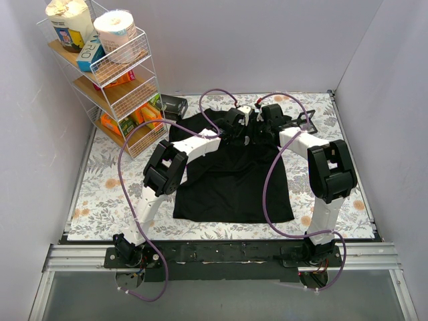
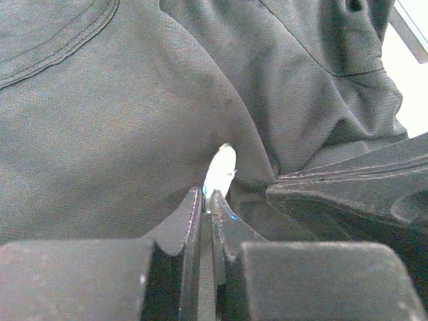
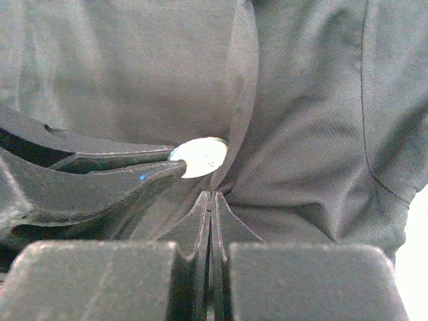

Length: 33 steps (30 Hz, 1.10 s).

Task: Pin the brooch onto the clothing
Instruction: Pin the brooch to the clothes.

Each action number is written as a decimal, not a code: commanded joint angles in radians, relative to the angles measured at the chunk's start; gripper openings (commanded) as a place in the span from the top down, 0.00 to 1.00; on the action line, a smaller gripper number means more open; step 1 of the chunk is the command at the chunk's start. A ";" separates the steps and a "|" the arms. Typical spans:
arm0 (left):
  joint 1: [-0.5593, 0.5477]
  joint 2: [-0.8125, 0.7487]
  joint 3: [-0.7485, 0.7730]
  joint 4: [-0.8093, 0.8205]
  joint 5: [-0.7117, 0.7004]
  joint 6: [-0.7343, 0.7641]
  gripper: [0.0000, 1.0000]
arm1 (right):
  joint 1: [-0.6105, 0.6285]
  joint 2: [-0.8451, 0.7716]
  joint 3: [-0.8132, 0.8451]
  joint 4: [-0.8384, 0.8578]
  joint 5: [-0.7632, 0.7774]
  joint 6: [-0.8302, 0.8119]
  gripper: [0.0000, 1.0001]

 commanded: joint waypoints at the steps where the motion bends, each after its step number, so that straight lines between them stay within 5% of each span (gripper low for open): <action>1: -0.011 0.008 0.019 -0.022 0.009 0.017 1.00 | -0.005 -0.016 -0.003 0.083 -0.061 0.014 0.99; 18: -0.019 -0.024 -0.014 0.036 0.015 0.030 1.00 | -0.005 0.055 0.010 0.080 -0.144 -0.004 0.99; 33: -0.017 -0.165 -0.206 0.221 -0.014 -0.018 1.00 | -0.005 0.085 -0.005 0.033 -0.086 -0.019 0.99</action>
